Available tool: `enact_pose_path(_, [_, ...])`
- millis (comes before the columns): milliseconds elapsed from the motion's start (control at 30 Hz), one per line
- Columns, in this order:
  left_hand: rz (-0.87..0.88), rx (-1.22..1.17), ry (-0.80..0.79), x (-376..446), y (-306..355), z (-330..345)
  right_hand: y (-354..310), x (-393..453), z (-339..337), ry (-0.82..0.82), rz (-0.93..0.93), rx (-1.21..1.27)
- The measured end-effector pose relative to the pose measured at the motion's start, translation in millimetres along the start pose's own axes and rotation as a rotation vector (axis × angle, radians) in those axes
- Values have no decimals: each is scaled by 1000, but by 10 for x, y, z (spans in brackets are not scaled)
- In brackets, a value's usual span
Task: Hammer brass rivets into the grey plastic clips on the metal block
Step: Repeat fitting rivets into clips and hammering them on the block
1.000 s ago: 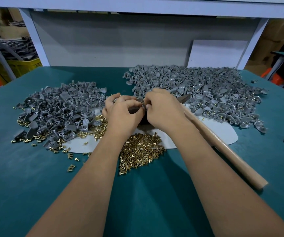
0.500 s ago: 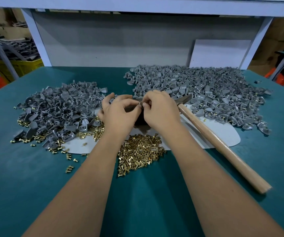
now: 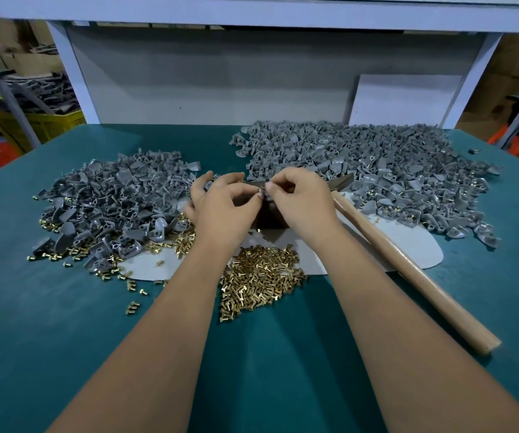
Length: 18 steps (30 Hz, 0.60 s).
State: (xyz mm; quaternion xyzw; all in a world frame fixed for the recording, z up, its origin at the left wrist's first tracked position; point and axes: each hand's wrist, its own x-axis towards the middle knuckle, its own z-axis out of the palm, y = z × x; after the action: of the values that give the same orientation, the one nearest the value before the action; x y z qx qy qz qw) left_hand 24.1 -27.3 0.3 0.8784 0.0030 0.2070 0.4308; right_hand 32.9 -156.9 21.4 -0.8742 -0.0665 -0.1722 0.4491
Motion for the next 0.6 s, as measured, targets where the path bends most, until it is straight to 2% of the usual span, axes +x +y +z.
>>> enact_pose_path(367, [27,36,19,-3,0,26,4,15,78,51,-84,-241])
enact_pose_path(600, [19,35,28,-8,-23,32,-37,-14,114,116,3,-148])
